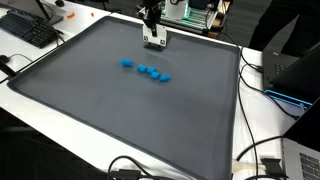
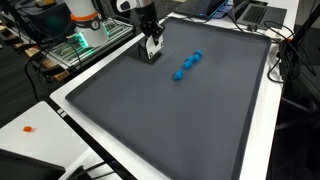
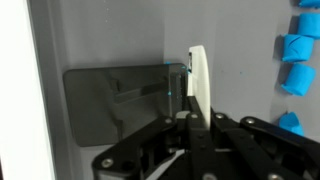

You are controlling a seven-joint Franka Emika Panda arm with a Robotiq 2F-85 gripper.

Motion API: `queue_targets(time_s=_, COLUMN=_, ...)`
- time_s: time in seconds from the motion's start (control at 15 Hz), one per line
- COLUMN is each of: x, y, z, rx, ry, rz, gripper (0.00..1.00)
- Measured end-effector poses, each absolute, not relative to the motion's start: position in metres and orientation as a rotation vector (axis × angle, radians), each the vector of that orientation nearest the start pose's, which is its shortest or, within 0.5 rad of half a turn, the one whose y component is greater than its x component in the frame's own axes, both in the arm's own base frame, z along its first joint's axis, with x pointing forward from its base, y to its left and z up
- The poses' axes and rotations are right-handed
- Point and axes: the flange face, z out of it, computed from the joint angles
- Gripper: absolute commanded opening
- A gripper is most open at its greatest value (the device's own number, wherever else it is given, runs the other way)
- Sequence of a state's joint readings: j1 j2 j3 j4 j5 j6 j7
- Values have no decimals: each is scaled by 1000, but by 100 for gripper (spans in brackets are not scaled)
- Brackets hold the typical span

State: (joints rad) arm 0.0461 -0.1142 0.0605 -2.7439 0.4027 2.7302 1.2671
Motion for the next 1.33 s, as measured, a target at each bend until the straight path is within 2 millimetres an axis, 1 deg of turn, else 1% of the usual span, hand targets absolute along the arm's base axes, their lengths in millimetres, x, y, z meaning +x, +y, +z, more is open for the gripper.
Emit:
queue_targets(time_s=0.33, x=398, y=28, z=247, rx=-2182, ry=2025, rz=77, gripper=1)
queue_targets(time_s=0.53, x=399, y=28, z=241, rx=-2203, ry=2011, rz=62, gripper=1)
queue_targets(time_s=1.33, x=402, y=27, z=243, rx=-2224, ry=1970, rz=23, gripper=1)
